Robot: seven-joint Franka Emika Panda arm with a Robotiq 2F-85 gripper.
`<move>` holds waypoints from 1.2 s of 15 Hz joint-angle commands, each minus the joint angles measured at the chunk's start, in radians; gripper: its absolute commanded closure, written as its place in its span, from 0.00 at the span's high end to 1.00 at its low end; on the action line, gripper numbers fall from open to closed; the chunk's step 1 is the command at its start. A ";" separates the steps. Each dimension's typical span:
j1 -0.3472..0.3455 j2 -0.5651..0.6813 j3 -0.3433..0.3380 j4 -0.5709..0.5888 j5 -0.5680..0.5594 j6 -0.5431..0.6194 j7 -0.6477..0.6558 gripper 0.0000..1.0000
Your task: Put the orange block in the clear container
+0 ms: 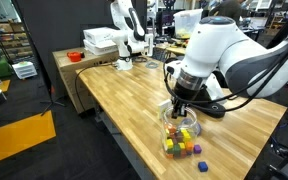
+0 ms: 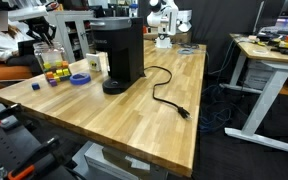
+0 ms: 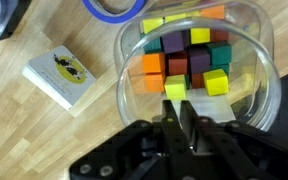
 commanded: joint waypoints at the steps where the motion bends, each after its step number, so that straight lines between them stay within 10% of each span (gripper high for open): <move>1: -0.003 -0.048 -0.004 -0.047 0.016 0.014 0.000 0.00; 18: -0.025 -0.480 0.107 -0.255 -0.100 -0.079 0.200 0.00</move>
